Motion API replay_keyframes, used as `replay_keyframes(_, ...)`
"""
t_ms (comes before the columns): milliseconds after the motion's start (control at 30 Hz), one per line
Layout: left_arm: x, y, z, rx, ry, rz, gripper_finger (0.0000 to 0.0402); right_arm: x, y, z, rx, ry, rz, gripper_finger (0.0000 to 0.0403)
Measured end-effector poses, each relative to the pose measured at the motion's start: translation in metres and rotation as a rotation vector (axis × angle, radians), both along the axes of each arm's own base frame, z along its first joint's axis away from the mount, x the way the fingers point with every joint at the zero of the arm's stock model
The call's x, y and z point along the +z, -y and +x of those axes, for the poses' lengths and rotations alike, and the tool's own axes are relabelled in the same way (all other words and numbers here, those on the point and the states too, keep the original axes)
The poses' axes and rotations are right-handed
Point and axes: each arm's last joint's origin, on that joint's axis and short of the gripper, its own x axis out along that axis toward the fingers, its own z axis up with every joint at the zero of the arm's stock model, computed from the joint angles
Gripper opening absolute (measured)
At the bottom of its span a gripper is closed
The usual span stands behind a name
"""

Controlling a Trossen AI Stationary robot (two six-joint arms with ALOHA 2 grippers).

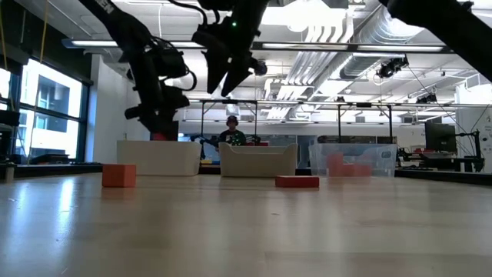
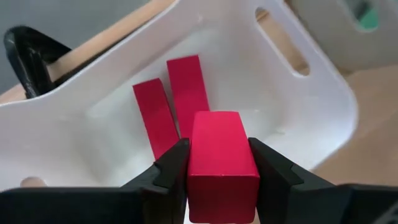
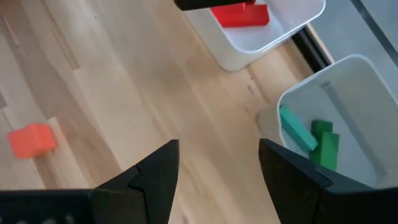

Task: Sort & place blocks by color
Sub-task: Put the top red block into the white bin

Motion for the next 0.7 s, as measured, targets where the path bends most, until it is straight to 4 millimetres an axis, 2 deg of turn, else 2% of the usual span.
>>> replay_keyframes(333, -0.022, -0.008, 0.006, -0.011, -0.038, -0.036, 0.0115, -0.004, -0.021, -0.004, -0.027, -0.057, 0.055, 0.0209)
replay_keyframes(700, -0.023, -0.01, 0.006, -0.051, -0.072, -0.017, 0.0118, -0.006, -0.04, -0.006, -0.058, -0.076, 0.095, 0.0209)
